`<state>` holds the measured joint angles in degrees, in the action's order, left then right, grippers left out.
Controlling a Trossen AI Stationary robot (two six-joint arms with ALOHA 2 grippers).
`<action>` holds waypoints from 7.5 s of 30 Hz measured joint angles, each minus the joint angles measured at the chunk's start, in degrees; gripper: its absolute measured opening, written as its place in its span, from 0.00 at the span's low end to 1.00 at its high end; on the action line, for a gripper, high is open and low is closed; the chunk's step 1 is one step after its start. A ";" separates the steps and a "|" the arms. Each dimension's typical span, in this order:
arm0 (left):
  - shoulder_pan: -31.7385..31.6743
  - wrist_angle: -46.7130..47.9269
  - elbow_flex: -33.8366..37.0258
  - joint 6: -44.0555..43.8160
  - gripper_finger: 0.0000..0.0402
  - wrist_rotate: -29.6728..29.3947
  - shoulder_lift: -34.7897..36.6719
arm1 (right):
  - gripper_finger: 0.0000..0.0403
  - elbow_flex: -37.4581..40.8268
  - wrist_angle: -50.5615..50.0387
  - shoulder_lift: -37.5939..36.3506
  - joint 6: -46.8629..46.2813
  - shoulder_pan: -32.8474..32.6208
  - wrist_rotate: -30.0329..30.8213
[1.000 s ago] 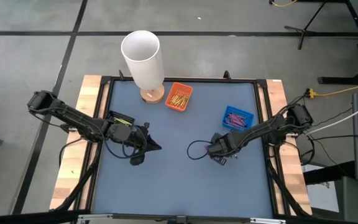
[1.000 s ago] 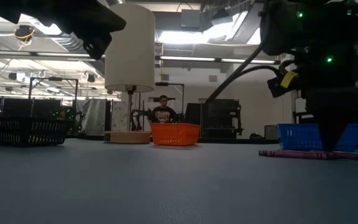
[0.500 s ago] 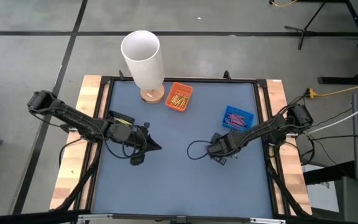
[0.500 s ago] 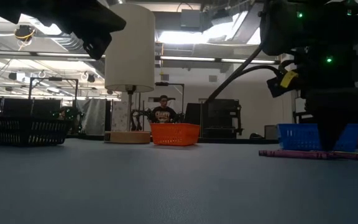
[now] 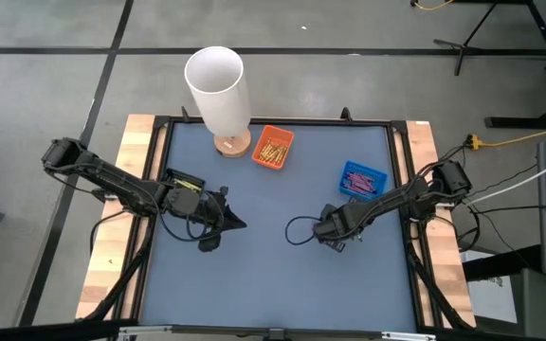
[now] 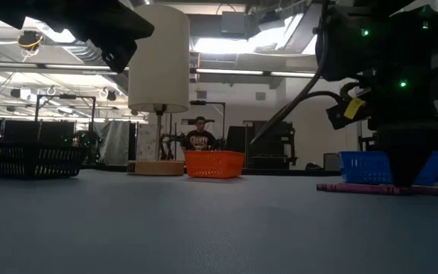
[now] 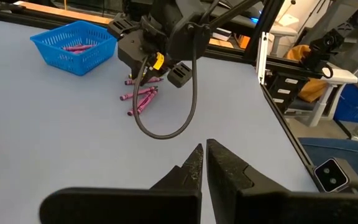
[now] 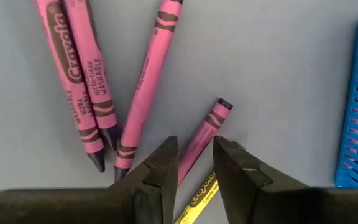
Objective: Sort crayons
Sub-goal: Put the violet crayon into the blue basket
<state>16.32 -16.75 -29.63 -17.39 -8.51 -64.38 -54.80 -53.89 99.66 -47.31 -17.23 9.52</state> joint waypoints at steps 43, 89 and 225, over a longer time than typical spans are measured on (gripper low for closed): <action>0.01 0.00 0.00 0.00 0.02 0.00 0.00 | 0.00 -11.84 -19.59 -1.49 16.34 1.97 2.94; 0.02 0.39 -0.04 -0.09 0.02 0.00 0.00 | 0.33 -7.24 -3.11 -7.05 31.17 18.71 -11.24; 0.00 0.42 0.00 -0.46 0.02 -1.53 0.00 | 0.05 -2.95 -6.24 -4.54 45.06 17.20 -2.78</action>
<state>16.32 -16.34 -29.63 -17.85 -10.04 -64.38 -57.75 -60.13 95.12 -2.25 -0.03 6.74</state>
